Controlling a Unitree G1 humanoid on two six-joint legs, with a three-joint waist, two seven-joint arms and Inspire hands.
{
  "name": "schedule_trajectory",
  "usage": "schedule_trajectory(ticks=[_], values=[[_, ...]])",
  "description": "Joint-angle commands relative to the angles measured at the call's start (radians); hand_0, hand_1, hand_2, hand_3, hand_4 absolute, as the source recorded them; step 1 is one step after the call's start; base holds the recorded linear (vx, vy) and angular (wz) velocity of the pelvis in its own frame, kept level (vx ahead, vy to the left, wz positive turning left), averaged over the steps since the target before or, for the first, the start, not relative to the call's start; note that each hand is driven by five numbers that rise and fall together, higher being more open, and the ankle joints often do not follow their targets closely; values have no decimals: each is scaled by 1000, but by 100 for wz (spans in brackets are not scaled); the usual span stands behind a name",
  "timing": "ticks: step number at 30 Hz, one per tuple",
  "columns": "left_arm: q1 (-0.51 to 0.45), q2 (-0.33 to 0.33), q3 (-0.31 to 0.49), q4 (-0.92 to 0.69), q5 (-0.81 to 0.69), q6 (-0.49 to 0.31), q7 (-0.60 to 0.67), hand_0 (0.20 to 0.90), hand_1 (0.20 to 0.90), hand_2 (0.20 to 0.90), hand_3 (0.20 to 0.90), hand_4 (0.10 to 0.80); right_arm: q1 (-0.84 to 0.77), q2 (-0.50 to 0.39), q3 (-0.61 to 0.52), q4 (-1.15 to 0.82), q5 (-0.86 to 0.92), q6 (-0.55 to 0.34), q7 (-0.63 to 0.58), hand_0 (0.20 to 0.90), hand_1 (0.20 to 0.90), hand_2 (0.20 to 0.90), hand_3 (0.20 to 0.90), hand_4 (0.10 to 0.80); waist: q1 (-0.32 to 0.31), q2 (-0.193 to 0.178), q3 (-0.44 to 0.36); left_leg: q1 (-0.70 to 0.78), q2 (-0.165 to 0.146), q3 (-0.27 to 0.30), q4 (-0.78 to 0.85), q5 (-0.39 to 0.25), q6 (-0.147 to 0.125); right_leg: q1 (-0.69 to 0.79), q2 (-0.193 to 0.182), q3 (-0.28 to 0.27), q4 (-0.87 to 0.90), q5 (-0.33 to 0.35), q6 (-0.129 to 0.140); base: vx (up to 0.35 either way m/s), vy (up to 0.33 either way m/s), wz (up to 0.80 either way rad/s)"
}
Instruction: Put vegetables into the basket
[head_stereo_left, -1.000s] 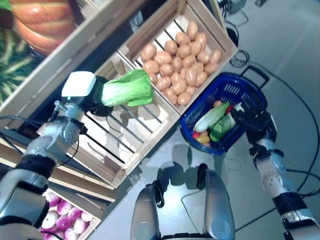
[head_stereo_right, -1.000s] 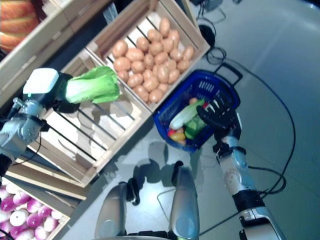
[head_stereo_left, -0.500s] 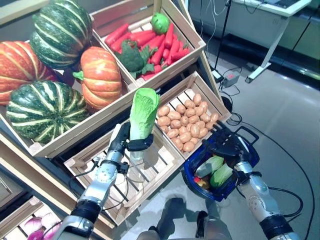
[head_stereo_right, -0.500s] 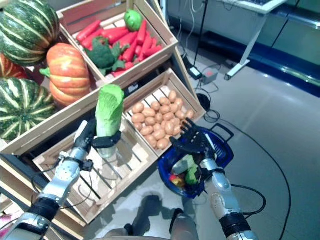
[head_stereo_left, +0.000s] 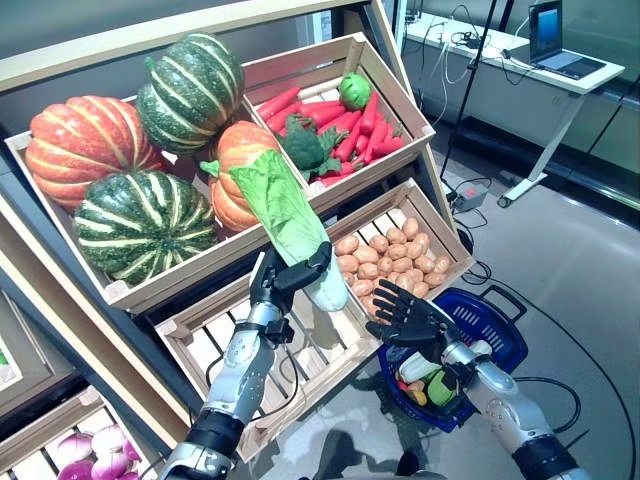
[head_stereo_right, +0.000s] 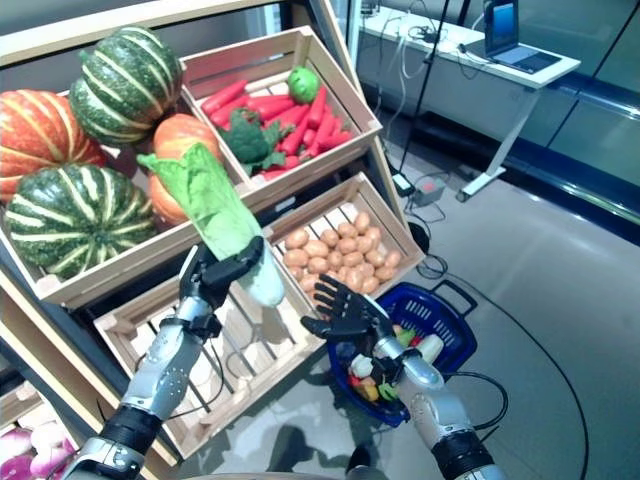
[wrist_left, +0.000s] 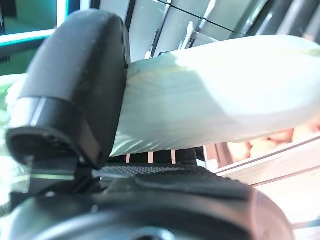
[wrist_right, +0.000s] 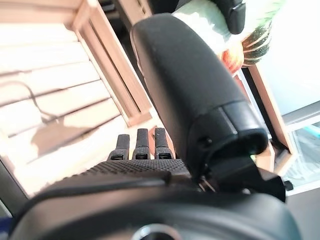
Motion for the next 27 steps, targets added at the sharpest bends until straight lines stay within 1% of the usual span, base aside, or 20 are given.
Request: schedule_trajectory(ticks=[1, 6, 11, 16, 20, 22, 27], values=[[-85, 41, 33, -80, -52, -59, -69, 300, 300, 300, 300, 400, -29, 35, -18, -94, 118, -14, 114, 900, 900, 900, 900, 800, -11, -51, -75, -71, -18, -10, -48, 119, -1, 90, -73, 36, -9, 2, 30, 13, -16, 5], [-97, 41, 31, -64, -50, -34, -66, 300, 300, 300, 300, 400, -44, 42, 4, -101, 154, 30, 157, 900, 900, 900, 900, 800, -4, -51, -77, -63, -18, -18, -48, 115, -2, 103, -72, 36, -12, -3, 30, 0, 0, 0], [-86, 45, 24, -62, -19, -24, -76, 300, 300, 300, 300, 400, -48, 37, 19, -143, 178, 31, 180, 900, 900, 900, 900, 800, 1, -52, -75, -58, -17, -22, -48, 114, -3, 110, -71, 37, -14, -7, 31, 0, 0, 0], [-88, 55, 11, -59, 32, -25, -78, 300, 300, 300, 300, 400, -73, 18, 29, -183, 169, 26, 164, 900, 900, 900, 900, 800, 4, -53, -69, -52, -17, -27, -48, 112, -2, 117, -70, 40, -13, -9, 31, 0, 0, 0], [-95, 87, -15, -63, 112, -30, -87, 300, 300, 300, 300, 400, -104, -13, 32, -223, 148, 44, 135, 900, 900, 900, 900, 800, 6, -57, -69, -47, -16, -32, -48, 110, -3, 122, -69, 45, -16, -10, 31, 0, 0, 0], [-101, 97, -23, -62, 118, -32, -100, 300, 300, 300, 300, 400, -118, -22, 37, -230, 136, 51, 120, 900, 900, 900, 900, 800, 8, -58, -69, -47, -16, -32, -48, 111, -4, 122, -68, 45, -17, -9, 31, 0, 0, 0], [-115, 95, -47, -59, 139, -44, -109, 300, 300, 300, 300, 400, -150, -22, 54, -214, 160, 86, 86, 900, 900, 900, 900, 800, 11, -59, -69, -47, -16, -36, -48, 110, -5, 123, -67, 47, -19, -9, 30, 0, 0, 0]])
